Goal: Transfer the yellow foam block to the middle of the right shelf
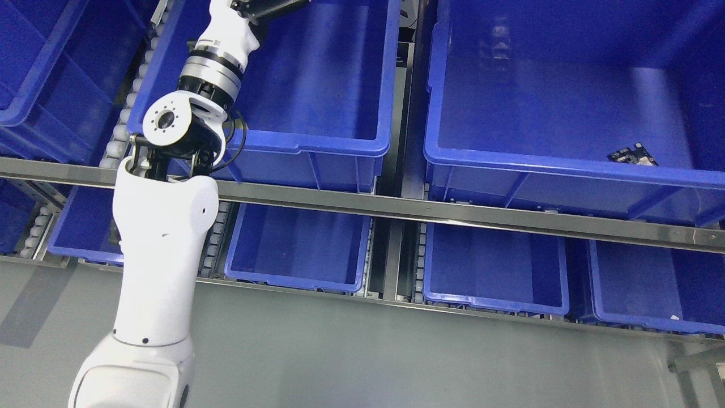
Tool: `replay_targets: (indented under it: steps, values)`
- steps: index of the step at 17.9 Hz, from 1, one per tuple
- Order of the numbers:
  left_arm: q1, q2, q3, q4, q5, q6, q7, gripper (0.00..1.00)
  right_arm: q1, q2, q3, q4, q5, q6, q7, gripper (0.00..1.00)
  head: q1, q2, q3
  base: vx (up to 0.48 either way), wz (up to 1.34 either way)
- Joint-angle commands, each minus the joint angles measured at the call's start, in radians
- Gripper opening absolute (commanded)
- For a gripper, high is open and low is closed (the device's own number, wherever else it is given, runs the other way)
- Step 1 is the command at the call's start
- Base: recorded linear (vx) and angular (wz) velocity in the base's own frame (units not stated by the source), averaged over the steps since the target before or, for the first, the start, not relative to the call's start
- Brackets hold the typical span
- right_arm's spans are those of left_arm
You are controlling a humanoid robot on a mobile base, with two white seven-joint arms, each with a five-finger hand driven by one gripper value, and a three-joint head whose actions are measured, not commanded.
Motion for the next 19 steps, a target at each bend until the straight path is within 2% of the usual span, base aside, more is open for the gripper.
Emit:
replay_targets:
  steps: [1, 4, 7, 19]
  values:
    - [0.127, 0.038, 0.077, -0.139, 0.001, -0.019, -0.068, 1.00, -0.002, -0.017, 0.000, -0.017, 0.000, -0.001, 0.000, 1.00, 0.0000, 0.000, 0.000, 0.000, 0.00]
    - [0.150, 0.040, 0.114, -0.138, 0.001, -0.005, -0.067, 1.00, -0.003, -0.017, 0.000, -0.017, 0.000, -0.001, 0.000, 1.00, 0.0000, 0.000, 0.000, 0.000, 0.00]
    - [0.163, 0.026, 0.137, -0.136, 0.000, 0.072, -0.065, 1.00, -0.002, -0.017, 0.000, -0.017, 0.000, -0.001, 0.000, 1.00, 0.0000, 0.000, 0.000, 0.000, 0.00]
    - [0.146, 0.004, 0.125, -0.126, 0.000, 0.080, -0.067, 1.00, -0.002, -0.017, 0.000, -0.017, 0.000, -0.001, 0.000, 1.00, 0.0000, 0.000, 0.000, 0.000, 0.00]
